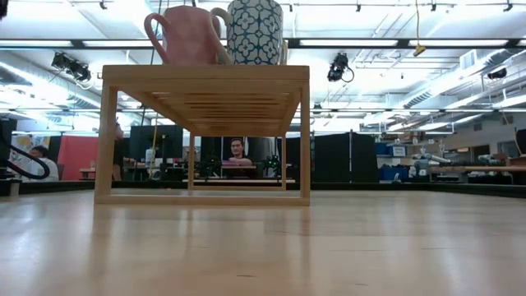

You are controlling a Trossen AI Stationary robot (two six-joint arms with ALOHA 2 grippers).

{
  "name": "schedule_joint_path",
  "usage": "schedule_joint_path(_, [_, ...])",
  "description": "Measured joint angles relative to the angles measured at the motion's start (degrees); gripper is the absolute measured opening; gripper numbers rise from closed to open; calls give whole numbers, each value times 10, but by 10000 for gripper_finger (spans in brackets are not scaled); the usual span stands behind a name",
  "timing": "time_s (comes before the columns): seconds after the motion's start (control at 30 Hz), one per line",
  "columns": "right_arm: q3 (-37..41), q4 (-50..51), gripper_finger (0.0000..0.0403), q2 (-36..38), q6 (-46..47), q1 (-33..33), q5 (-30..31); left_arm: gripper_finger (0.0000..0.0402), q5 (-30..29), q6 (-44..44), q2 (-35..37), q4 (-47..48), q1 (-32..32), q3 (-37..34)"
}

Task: Place coffee mugs
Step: Return to Home Position

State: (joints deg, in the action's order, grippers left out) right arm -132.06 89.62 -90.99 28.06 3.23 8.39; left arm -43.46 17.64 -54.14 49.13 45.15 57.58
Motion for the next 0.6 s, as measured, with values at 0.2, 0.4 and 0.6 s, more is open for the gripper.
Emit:
schedule_joint_path(0.2, [92, -36, 109, 59, -49, 51, 36, 117, 147, -114, 83, -260, -17, -154])
schedule_joint_path(0.4, [267, -166, 109, 154, -73, 82, 52, 117, 206, -217, 148, -396, -63, -247])
schedule_joint_path(0.6, [456, -291, 109, 267, -73, 83, 36, 117, 258, -280, 215, -400, -141, -263])
